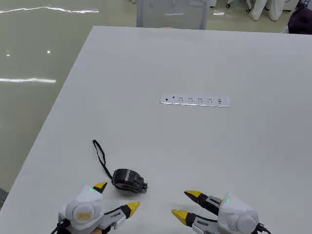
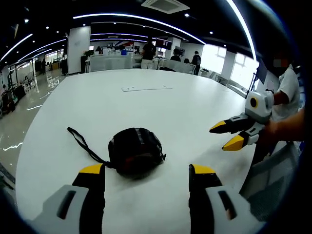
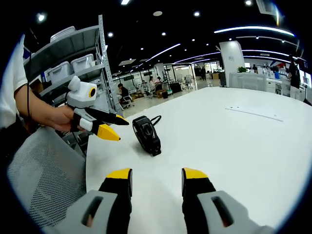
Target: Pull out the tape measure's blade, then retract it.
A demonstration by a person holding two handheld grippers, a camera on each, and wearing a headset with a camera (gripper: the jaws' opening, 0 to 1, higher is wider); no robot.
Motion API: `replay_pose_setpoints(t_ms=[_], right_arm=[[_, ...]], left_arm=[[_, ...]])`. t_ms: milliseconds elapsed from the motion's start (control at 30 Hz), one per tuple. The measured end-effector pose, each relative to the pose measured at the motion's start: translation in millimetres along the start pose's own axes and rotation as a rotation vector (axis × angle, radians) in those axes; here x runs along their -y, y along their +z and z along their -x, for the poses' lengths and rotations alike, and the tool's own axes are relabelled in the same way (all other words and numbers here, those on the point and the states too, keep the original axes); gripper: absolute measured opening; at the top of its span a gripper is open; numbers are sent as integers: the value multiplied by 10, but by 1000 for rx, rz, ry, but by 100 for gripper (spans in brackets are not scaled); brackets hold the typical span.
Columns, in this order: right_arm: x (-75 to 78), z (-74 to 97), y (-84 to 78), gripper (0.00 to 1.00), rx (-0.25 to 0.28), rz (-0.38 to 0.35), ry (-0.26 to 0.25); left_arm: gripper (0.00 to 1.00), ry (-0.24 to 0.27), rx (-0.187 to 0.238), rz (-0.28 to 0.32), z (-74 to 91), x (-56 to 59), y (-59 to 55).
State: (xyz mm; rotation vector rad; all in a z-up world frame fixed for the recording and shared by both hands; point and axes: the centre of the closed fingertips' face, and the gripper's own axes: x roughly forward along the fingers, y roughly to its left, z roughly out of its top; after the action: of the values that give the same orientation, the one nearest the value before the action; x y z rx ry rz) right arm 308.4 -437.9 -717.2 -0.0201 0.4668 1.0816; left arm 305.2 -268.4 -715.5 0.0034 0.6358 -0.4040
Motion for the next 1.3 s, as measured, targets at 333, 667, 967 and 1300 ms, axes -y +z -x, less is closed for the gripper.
replay_pose_setpoints(t_ms=[333, 667, 967, 1300], right_arm=[[-37, 212, -100, 41, -25, 15, -21], [-53, 371, -69, 42, -7, 11, -52], [-72, 469, -62, 43, 1, 10, -71], [-79, 624, -79, 44, 9, 0, -101]], left_arm=[[68, -33, -11, -34, 158, -3, -117], [68, -41, -14, -13, 347, -75, -175], [68, -82, -5, -19, 478, -90, -201], [68, -92, -9, -13, 615, -124, -310]])
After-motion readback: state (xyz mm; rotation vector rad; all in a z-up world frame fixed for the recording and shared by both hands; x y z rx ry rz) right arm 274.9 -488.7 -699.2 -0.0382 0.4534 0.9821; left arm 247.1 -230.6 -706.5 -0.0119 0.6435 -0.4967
